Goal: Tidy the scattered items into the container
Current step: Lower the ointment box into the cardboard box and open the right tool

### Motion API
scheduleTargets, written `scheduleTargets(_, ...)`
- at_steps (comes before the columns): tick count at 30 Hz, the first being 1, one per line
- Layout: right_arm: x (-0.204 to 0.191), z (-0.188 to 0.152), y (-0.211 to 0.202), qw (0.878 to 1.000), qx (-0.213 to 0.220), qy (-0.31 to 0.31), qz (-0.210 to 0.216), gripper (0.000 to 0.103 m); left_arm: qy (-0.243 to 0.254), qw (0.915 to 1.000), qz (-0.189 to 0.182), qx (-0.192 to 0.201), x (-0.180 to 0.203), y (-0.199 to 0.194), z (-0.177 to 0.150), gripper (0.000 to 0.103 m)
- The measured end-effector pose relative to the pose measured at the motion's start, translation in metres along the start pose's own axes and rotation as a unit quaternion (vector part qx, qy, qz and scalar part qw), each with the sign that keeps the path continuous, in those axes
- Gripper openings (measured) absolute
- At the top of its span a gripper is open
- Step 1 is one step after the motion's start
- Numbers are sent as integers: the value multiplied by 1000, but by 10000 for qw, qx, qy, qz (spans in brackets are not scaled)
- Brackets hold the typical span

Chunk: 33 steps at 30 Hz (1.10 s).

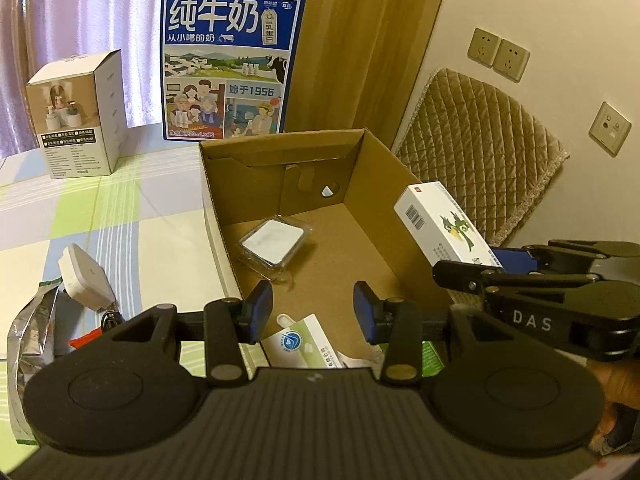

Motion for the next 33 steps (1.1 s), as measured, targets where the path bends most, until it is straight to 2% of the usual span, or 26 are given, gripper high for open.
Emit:
scheduleTargets(13, -7, 3, 9, 10000, -60, -13, 44, 35, -34, 10000, 31, -30, -6, -3, -4, 39)
scheduleTargets(23, -16, 19, 19, 9999, 48, -47, 122, 36, -52, 10000, 29, -42, -12, -5, -6, 39)
scheduleTargets(25, -16, 22, 20, 9999, 85, -13, 146, 41, -61, 10000, 31, -39, -14, -6, -6, 39)
scheduleTargets(27, -14, 23, 18, 9998, 136, 63, 134, 51, -69, 10000, 32, -25, -15, -9, -7, 39)
scheduleTargets(33, -8, 11, 12, 9997, 30, 197, 115, 54, -132, 9999, 89, 0, -23, -17, -12, 40)
Point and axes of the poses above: each gripper's, at about its wrist camera, not at the fingertips, and y roughly the way its jaws point, x to its right, z to its top, the point moved 5 cm from there along y, roughly the way its jaws point, and after that the axes turned 12 degrees about -z, right-handed, at the moved point
